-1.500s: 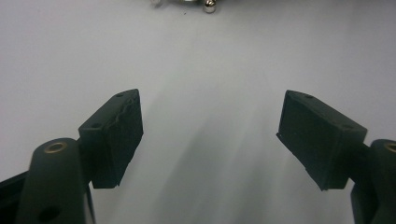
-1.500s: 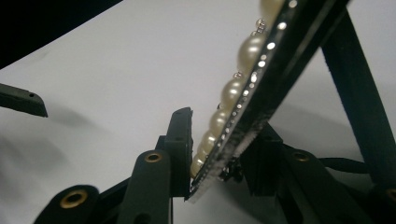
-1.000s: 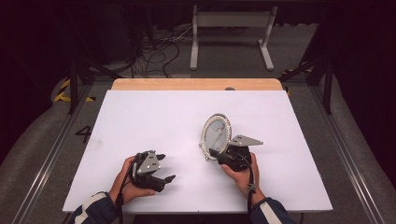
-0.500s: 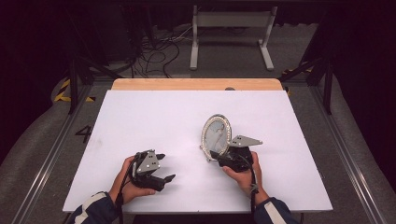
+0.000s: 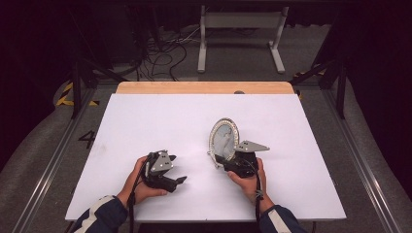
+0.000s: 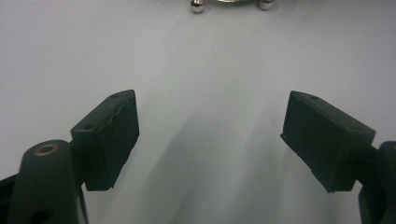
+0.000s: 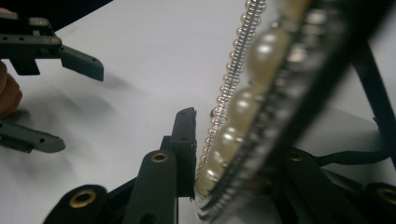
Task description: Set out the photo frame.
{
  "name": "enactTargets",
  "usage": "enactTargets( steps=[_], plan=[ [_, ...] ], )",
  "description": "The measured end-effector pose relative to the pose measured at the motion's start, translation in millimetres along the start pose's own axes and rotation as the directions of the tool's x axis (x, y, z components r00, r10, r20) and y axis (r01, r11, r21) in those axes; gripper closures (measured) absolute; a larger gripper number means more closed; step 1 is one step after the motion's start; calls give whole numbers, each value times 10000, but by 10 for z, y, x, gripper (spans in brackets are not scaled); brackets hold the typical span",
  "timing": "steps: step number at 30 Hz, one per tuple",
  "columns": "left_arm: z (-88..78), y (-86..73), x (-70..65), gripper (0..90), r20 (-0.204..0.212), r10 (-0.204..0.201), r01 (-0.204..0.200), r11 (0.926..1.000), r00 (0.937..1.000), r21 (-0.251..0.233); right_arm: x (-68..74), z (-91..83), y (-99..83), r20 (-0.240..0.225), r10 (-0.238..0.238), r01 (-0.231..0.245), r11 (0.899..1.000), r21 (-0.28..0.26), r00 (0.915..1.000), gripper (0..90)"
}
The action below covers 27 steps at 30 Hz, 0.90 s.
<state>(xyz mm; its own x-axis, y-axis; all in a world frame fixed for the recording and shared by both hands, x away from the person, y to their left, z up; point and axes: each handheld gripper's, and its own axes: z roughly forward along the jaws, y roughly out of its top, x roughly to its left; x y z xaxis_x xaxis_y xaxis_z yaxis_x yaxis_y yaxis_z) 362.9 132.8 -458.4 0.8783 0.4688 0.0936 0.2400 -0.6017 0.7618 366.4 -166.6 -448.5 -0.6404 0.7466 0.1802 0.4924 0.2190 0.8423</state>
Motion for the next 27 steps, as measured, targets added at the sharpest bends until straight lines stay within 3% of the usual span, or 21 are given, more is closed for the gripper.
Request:
enactTargets(
  steps=[2, 6, 11, 13, 15, 19, 27],
  plan=[
    [7, 18, 19, 193, 35, -52, 52, 10000, 10000, -55, -8, 0, 1, -72, 64, -64, 10000, 32, 10000, 755],
    [34, 111, 73, 186, 221, -104, 113, 9992, 9997, -396, -84, 11, 16, -663, 142, -134, 9998, 137, 9977, 783],
    [133, 274, 113, 177, 724, -40, 96, 9969, 9974, -779, -105, 21, 41, -872, 79, -53, 9995, 305, 9962, 789],
    [186, 341, 131, 178, 694, 19, 41, 9962, 9976, -868, -124, 22, 51, -984, 57, -19, 9992, 393, 9951, 788],
    [240, 397, 170, 175, 941, -111, 205, 9948, 9955, -993, -131, 21, 57, -1061, 72, -25, 9990, 444, 9943, 784],
    [343, 482, 244, 177, 1197, -438, 587, 9906, 9918, -1237, -108, 12, 50, -874, -59, 110, 9983, 575, 9962, 695],
    [542, 566, 295, 184, 1272, -365, 516, 9917, 9912, -1180, -58, -176, 13, -217, -244, 251, 9991, 332, 9995, 638]
  ],
)
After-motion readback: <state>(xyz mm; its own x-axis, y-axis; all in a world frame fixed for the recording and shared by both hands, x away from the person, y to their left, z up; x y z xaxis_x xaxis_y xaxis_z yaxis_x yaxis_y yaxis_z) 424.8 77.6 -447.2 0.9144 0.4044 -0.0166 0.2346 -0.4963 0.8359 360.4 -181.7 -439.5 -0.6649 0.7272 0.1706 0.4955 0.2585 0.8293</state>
